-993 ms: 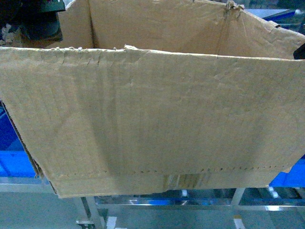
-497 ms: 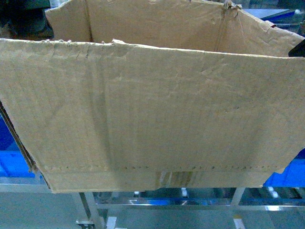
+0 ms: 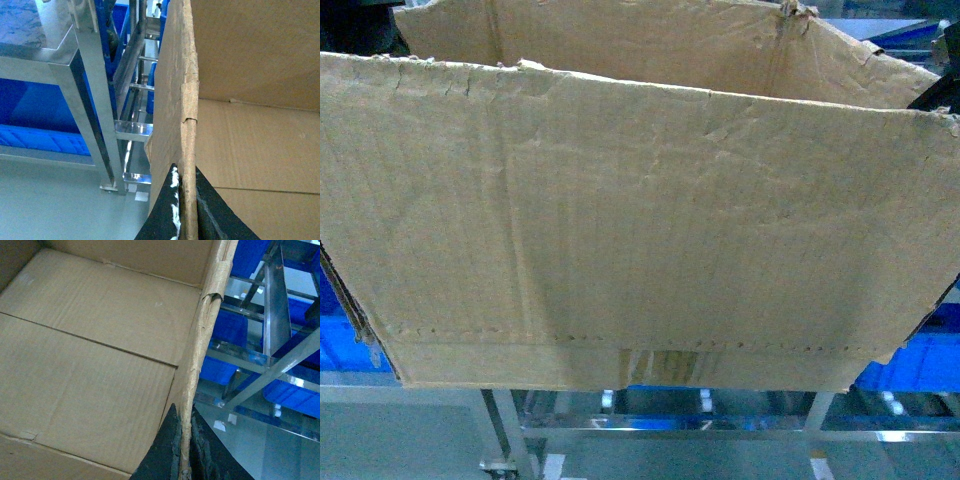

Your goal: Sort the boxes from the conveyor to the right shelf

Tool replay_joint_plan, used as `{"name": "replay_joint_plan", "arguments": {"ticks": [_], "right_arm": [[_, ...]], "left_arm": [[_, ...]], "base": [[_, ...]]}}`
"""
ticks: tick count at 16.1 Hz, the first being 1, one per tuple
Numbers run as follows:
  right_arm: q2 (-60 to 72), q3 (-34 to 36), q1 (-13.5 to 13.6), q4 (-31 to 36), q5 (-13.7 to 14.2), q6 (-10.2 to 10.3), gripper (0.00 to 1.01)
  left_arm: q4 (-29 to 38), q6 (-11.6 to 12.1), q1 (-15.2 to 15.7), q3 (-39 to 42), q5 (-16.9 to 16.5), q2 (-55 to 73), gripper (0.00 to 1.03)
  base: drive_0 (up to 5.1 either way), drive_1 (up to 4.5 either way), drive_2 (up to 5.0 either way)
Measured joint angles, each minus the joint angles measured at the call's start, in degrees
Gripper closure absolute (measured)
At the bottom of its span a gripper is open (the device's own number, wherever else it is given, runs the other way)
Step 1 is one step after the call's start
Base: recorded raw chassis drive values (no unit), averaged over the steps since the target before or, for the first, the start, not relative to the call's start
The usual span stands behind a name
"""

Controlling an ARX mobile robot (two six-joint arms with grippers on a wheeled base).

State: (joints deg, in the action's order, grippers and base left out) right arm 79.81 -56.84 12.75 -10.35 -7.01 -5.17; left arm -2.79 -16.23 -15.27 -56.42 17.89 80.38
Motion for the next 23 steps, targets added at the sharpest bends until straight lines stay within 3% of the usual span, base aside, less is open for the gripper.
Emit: {"name": "replay_joint_plan", "arguments": {"ticks": [23], "right_arm": [[0.00, 0.00, 0.00, 0.02, -0.11, 0.04, 0.99]], "left_arm": [[0.02, 0.13, 0.00, 0.00, 0.15, 0.00, 1.01]], "base": [[0.0, 0.00, 0.0]]}}
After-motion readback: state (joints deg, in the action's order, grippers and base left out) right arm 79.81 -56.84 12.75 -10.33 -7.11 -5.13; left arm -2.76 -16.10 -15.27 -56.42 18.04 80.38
